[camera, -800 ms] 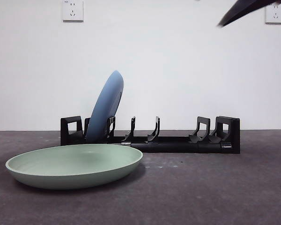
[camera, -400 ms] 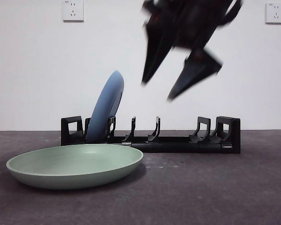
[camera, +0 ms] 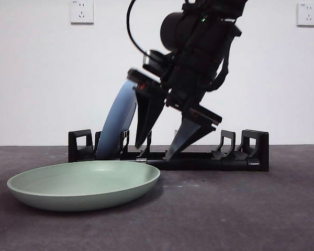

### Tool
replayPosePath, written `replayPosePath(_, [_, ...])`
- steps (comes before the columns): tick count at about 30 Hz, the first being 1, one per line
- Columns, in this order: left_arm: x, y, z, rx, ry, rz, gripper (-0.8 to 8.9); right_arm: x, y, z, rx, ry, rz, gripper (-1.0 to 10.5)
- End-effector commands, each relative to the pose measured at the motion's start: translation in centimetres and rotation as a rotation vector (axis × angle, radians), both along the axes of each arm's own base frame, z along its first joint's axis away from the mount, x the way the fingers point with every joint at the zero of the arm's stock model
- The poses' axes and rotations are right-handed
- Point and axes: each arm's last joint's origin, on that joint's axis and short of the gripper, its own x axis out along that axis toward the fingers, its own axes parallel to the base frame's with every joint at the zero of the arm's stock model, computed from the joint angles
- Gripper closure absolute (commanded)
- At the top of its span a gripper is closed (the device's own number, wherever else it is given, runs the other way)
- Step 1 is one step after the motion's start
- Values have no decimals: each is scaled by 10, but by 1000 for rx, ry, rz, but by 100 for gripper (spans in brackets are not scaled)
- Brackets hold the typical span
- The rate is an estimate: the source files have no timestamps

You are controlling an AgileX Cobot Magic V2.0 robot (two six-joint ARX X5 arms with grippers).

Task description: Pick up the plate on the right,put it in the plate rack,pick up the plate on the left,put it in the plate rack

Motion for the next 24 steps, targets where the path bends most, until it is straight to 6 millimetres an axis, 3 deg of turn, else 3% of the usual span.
replayPosePath(1, [-2,0,1,2,-16,-18,400,1,2,-13,-36,18,-15,632])
replayPosePath(12, [-1,-1,1,2,-14,-29,400,7,10,-33,-40,16,-22,641])
replayPosePath(16, [0,-2,1,5,-9,-36,400,8,11,-38,-45,27,-27,774])
replayPosePath(24, [0,-3,1,6,-6,-63,400,9,12,-43,-46,38,-42,800])
